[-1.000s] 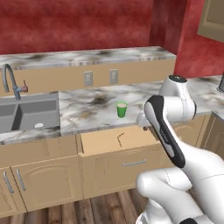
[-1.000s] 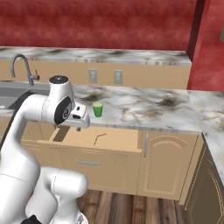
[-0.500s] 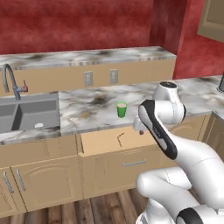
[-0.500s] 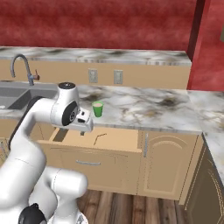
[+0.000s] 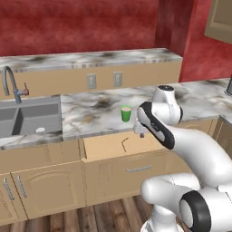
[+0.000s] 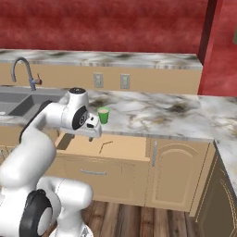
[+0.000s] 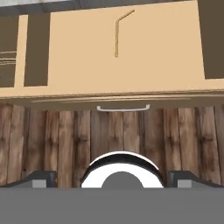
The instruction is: Pick up the straw from the right drawer and put it inside the smoothie cup.
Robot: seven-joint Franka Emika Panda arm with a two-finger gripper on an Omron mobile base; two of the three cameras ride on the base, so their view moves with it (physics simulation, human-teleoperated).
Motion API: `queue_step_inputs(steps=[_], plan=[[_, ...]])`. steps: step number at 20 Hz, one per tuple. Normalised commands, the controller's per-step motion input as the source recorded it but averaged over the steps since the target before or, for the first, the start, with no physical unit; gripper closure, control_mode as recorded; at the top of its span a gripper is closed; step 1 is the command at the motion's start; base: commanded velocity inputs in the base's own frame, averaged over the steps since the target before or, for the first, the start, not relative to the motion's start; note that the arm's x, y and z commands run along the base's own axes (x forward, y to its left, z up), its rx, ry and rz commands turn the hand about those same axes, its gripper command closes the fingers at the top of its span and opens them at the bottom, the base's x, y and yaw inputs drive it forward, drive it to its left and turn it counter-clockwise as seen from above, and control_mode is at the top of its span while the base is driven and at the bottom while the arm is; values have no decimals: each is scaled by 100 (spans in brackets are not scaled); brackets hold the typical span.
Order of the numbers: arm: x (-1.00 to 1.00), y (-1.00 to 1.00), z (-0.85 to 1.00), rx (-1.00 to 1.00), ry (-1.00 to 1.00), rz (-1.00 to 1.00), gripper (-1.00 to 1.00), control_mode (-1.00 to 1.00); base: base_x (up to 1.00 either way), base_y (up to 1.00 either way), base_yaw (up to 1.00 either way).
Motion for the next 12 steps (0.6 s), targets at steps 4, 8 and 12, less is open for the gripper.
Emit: queue_step_inputs(steps=[4,8,12], plan=[[37,2,-32,0,9,0,-100,-100,0,0,0],[26,0,-44,0,10,0,-100,-100,0,0,0],[24,0,-42,0,9,0,-100,-100,0,0,0]])
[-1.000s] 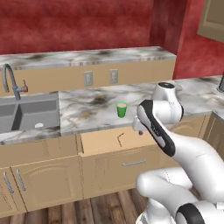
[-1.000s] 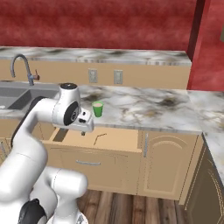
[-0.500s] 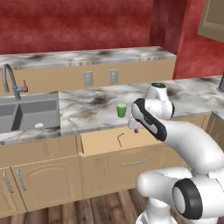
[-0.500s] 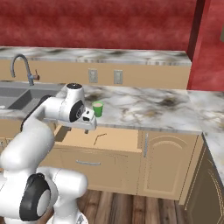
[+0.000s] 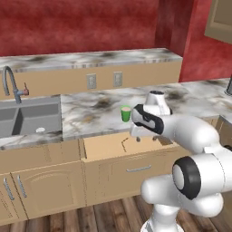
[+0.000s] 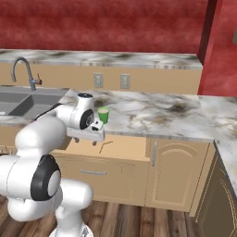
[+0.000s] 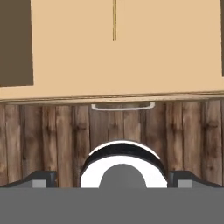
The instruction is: Pick up the straw from the right drawer and put it inside the smoothie cup.
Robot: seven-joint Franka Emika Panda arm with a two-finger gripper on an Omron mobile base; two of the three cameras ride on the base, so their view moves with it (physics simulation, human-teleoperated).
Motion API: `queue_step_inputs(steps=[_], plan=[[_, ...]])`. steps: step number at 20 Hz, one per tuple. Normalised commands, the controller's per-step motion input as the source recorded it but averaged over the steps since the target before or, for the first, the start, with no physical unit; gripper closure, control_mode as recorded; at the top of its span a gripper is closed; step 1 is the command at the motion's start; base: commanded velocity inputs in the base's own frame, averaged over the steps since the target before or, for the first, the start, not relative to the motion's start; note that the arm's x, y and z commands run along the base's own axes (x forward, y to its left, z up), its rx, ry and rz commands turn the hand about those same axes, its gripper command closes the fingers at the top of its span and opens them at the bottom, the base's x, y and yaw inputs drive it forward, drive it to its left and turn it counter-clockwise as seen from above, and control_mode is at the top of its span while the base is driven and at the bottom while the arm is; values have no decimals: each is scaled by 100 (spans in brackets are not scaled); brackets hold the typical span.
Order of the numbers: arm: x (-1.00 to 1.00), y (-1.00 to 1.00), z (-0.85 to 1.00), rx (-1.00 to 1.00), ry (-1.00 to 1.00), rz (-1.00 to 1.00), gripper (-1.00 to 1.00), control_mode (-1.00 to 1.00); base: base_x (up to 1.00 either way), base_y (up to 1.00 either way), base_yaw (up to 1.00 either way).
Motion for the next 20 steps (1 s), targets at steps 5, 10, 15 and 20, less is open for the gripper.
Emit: queue_step_inputs(steps=[5,10,15,20], plan=[[20,0,-37,0,7,0,-100,-100,0,0,0],[23,0,-29,0,1,0,-100,-100,0,0,0],[27,0,-38,0,0,0,-100,-100,0,0,0],[29,0,-38,0,0,0,-100,-100,0,0,0]])
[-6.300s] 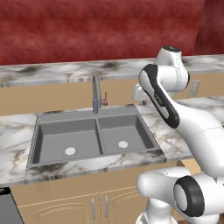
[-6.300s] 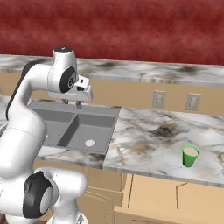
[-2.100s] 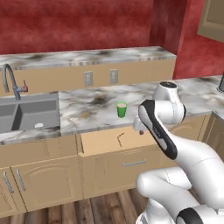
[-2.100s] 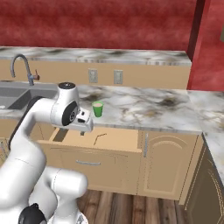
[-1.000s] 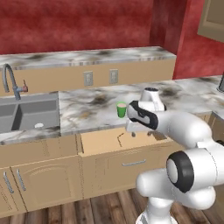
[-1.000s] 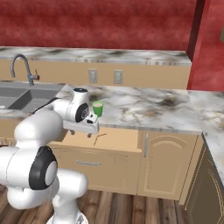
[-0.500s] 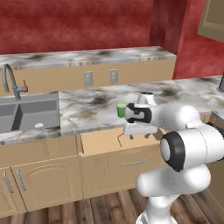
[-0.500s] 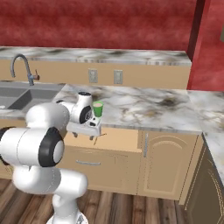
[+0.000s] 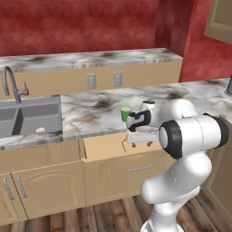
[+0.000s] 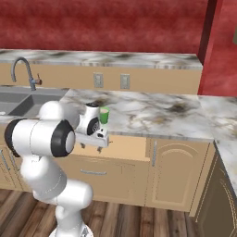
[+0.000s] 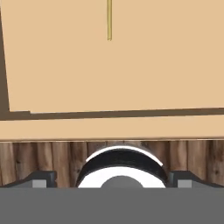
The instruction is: Pick up the straw from the right drawer and put it inside the smoothie cup.
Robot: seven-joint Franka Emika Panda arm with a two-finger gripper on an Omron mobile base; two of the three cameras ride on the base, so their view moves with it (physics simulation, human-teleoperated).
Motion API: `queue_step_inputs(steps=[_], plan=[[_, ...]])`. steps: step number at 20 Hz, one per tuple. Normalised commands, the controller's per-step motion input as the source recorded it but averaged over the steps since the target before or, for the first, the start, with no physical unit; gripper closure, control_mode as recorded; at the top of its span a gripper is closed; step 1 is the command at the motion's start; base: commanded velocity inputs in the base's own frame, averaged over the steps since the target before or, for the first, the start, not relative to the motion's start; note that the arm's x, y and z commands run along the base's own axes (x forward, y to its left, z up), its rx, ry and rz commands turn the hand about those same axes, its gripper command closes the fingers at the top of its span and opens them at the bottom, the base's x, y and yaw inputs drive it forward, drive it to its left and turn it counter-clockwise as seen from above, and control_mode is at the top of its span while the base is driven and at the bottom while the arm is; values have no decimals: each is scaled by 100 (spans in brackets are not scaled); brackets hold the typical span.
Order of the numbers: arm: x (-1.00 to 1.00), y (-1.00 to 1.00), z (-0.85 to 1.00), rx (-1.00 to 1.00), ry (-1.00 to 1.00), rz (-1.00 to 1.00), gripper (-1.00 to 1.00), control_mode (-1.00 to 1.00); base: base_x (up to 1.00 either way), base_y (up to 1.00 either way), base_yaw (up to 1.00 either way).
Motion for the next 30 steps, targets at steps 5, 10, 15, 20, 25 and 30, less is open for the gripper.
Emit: queue_step_inputs(steps=[5,10,15,20,25,30], plan=[[36,4,-25,0,0,0,-100,-100,0,0,0],[38,5,-21,0,0,0,-100,-100,0,0,0],[35,1,-28,0,0,0,-100,-100,0,0,0],[36,0,-32,0,0,0,-100,-100,0,0,0],[31,0,-40,0,1,0,-100,-100,0,0,0],[-1,-1,-44,0,11,1,-100,-100,0,0,0]])
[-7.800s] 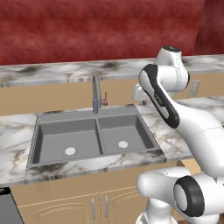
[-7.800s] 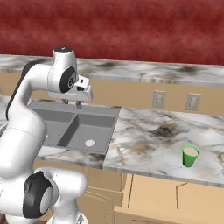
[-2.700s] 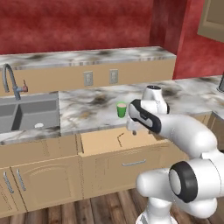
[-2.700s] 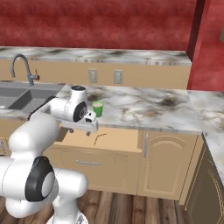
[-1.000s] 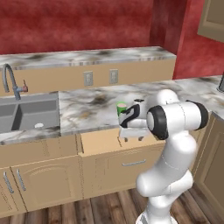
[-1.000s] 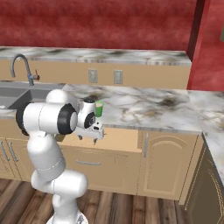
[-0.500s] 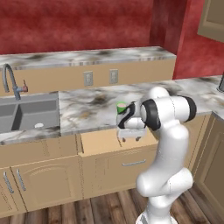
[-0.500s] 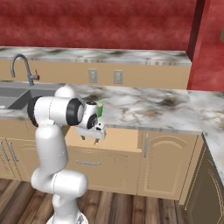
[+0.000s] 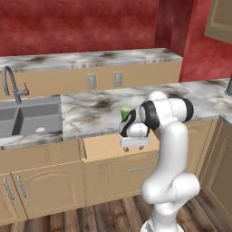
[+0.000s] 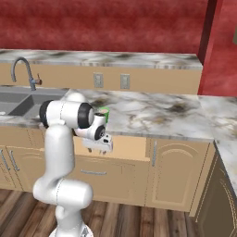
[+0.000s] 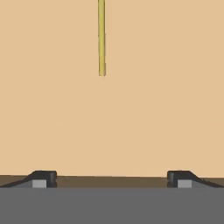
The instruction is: Pick up the straw from the right drawer and put it inside the smoothie cup.
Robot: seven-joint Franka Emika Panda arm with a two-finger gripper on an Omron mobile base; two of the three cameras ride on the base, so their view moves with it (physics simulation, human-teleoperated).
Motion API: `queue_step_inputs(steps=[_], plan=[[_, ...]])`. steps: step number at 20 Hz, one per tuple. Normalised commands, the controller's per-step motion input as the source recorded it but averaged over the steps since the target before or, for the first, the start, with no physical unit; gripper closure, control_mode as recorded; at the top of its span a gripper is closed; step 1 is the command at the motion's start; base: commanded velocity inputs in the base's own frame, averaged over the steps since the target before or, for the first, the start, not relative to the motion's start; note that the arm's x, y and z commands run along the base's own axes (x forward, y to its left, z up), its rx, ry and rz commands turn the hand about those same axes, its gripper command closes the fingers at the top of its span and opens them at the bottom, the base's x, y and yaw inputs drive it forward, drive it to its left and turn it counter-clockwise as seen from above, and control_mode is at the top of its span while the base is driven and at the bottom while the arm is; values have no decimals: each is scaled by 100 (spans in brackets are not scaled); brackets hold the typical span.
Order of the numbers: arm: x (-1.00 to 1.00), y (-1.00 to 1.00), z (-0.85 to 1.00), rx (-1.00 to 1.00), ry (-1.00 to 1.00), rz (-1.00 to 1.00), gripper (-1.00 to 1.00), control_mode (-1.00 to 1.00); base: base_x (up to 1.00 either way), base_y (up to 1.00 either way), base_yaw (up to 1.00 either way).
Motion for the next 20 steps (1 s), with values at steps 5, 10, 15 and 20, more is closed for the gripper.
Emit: queue_step_inputs(steps=[5,10,15,20], plan=[[-62,0,-26,-2,21,5,-100,-100,0,0,0],[-100,0,-5,-1,9,13,-100,-100,0,0,0],[-100,0,6,-1,0,19,-100,-100,0,0,0],[-100,0,36,-3,0,20,-100,-100,0,0,0]])
